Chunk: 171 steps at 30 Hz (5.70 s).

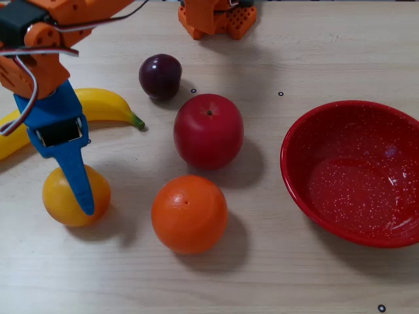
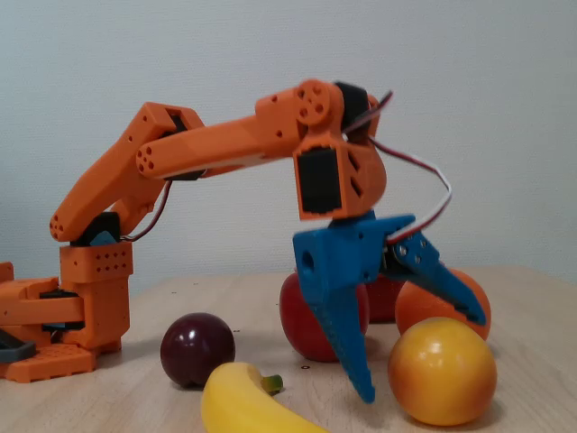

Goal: Put peach in the red bowl.

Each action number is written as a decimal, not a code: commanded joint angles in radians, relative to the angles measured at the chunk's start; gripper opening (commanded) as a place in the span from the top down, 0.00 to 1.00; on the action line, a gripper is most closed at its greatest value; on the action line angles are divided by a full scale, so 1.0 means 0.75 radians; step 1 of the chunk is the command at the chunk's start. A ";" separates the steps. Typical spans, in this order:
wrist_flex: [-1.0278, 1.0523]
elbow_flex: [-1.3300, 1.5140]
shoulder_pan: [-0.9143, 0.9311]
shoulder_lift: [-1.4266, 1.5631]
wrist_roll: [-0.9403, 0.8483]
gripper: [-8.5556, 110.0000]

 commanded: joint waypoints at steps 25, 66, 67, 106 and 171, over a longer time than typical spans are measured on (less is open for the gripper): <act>-0.139 -0.041 -0.055 0.025 -0.055 0.49; -0.166 -0.014 -0.084 0.027 -0.070 0.53; -0.166 -0.010 -0.086 0.031 -0.067 0.53; -0.239 0.012 -0.061 0.035 -0.084 0.57; -0.337 0.067 -0.002 0.143 0.462 0.55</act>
